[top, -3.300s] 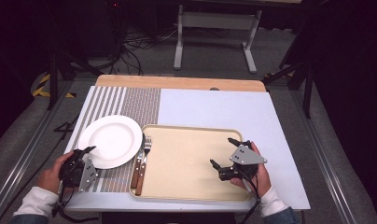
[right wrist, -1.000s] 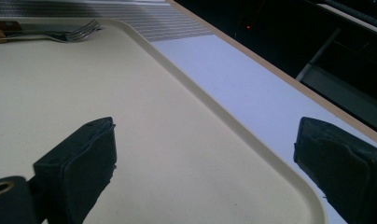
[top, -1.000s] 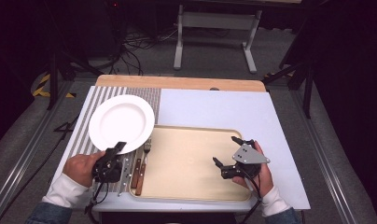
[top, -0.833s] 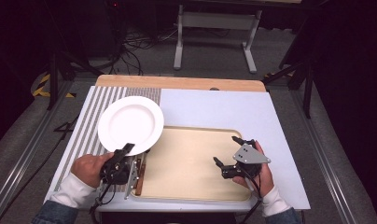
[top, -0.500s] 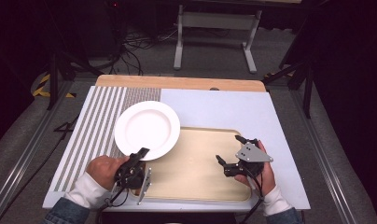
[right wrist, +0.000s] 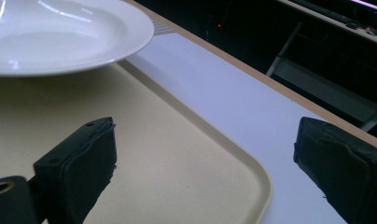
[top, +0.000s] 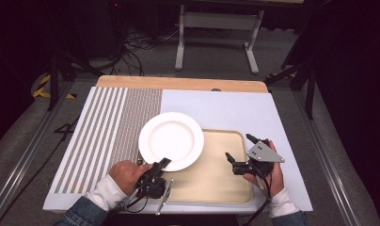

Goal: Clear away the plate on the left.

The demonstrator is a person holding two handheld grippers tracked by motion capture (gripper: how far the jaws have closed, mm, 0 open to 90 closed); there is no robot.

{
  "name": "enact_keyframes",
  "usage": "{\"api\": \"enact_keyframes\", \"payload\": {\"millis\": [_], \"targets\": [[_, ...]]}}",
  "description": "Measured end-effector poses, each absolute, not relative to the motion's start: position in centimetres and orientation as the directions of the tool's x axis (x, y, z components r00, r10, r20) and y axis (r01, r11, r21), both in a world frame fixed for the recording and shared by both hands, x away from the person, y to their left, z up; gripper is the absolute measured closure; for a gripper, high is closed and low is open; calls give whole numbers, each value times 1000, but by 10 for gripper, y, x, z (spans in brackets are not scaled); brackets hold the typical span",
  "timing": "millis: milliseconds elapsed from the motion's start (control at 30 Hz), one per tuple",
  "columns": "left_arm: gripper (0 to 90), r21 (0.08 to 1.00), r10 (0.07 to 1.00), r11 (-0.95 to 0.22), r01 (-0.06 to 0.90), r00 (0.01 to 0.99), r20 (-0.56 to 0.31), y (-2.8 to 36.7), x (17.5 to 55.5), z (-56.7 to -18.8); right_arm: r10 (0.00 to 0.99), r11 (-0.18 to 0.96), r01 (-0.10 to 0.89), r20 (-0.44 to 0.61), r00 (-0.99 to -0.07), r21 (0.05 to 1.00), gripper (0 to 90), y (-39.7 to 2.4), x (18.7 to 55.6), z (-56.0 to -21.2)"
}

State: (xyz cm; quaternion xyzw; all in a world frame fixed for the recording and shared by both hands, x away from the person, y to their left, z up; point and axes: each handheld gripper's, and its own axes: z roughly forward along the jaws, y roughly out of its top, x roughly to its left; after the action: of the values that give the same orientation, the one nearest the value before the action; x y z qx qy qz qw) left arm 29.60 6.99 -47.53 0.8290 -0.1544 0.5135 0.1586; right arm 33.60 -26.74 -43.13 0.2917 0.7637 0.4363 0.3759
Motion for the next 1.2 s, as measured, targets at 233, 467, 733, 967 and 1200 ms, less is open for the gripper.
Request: {"api": "enact_keyframes", "payload": {"millis": [233,467,733,967,1200], "targets": [[811,93,-140,-881,-463,445,885,51,290,-482,804,423,127,-307,-509,897,71,-276,336,-428],[808,92,-167,-865,-493,456,874,40,284,-490,807,420,127,-306,-506,899,71,-277,335,-428],[810,95,-185,-850,-518,462,867,34,280,-492,803,422,131,-303,-513,897,71,-275,336,-429],[811,132,-176,-835,-534,486,856,35,275,-489,788,439,130,-311,-531,889,72,-269,334,-431],[806,163,-170,-833,-529,524,834,38,272,-483,781,448,134,-314,-540,884,71,-266,335,-433]]}}
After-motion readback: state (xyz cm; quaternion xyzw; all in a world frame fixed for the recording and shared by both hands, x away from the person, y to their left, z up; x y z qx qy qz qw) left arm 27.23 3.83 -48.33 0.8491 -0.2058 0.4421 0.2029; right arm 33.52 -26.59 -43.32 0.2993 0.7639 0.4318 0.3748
